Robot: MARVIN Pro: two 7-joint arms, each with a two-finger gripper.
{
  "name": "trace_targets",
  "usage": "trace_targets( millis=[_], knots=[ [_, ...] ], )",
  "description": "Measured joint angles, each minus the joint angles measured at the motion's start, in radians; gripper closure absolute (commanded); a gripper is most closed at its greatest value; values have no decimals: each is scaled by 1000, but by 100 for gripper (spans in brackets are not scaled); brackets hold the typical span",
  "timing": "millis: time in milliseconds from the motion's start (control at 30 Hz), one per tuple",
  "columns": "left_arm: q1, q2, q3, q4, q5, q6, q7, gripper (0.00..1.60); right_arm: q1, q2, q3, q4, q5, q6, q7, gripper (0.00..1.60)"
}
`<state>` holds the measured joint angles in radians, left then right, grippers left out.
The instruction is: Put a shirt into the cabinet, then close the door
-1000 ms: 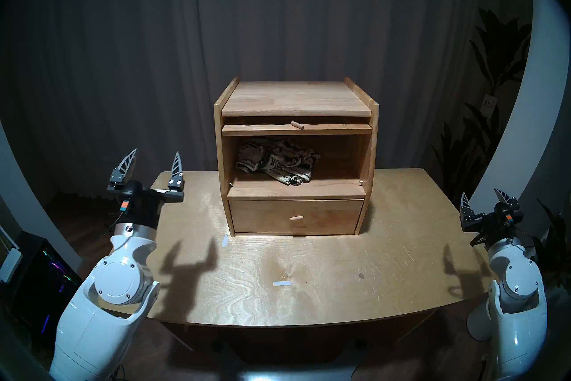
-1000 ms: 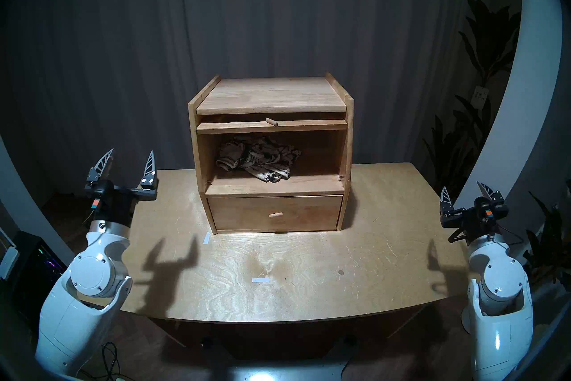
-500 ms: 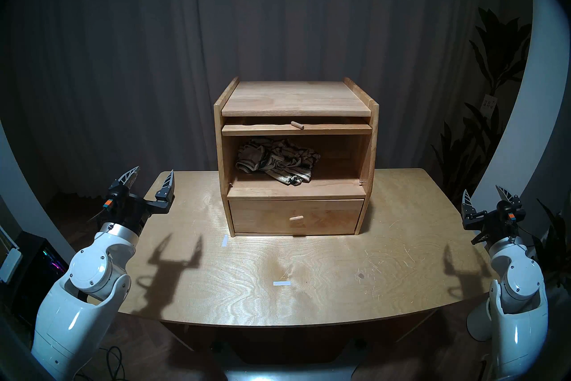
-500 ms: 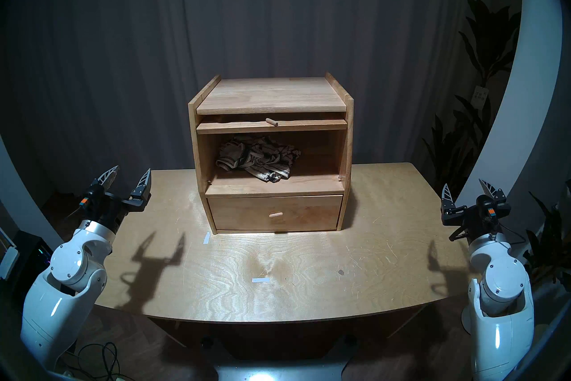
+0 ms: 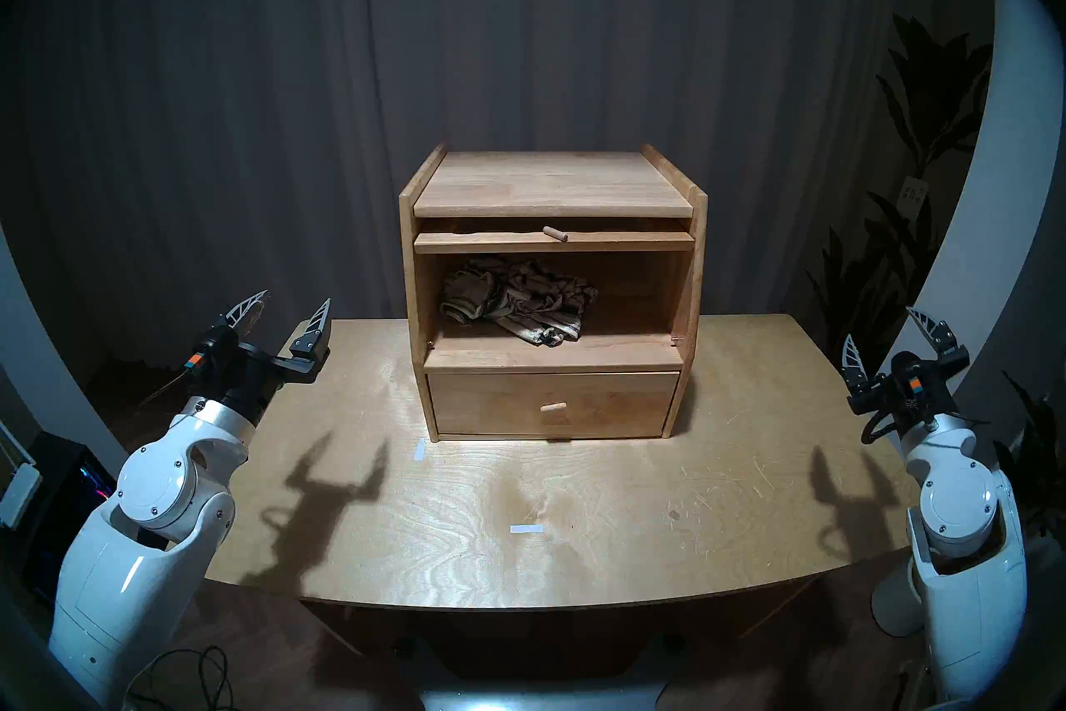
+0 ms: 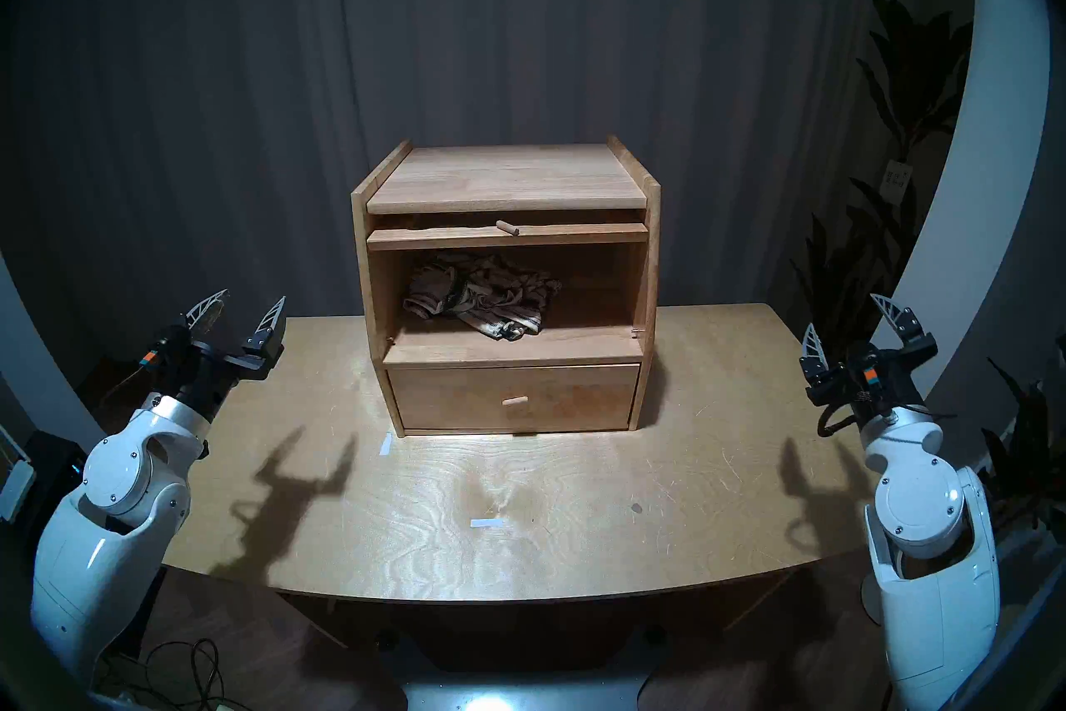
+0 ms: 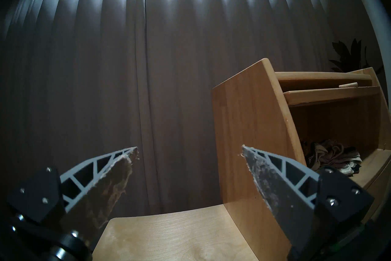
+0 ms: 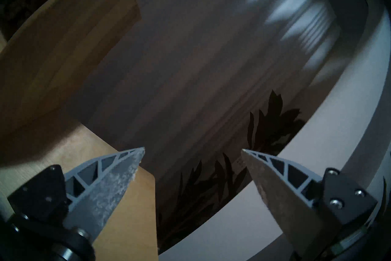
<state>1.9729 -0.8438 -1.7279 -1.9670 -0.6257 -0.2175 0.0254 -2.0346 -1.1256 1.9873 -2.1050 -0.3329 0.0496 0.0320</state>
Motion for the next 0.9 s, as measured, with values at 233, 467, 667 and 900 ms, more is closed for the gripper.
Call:
trace_targets(
  millis=[233,467,667,900],
  knots=[
    [-2,6,-3,1,-16,0,-17,0,50,65,-80,-38,-136,-1,55,0],
    [-4,14,-9,2,-36,0,-38,0,110,130,-166,-74,-223,24,110,0],
    [-4,20,-15,4,-56,0,-61,0,146,184,-264,-134,-345,74,188,0],
    [-4,28,-22,8,-81,0,-89,0,201,213,-388,-201,-475,163,273,0]
  ],
)
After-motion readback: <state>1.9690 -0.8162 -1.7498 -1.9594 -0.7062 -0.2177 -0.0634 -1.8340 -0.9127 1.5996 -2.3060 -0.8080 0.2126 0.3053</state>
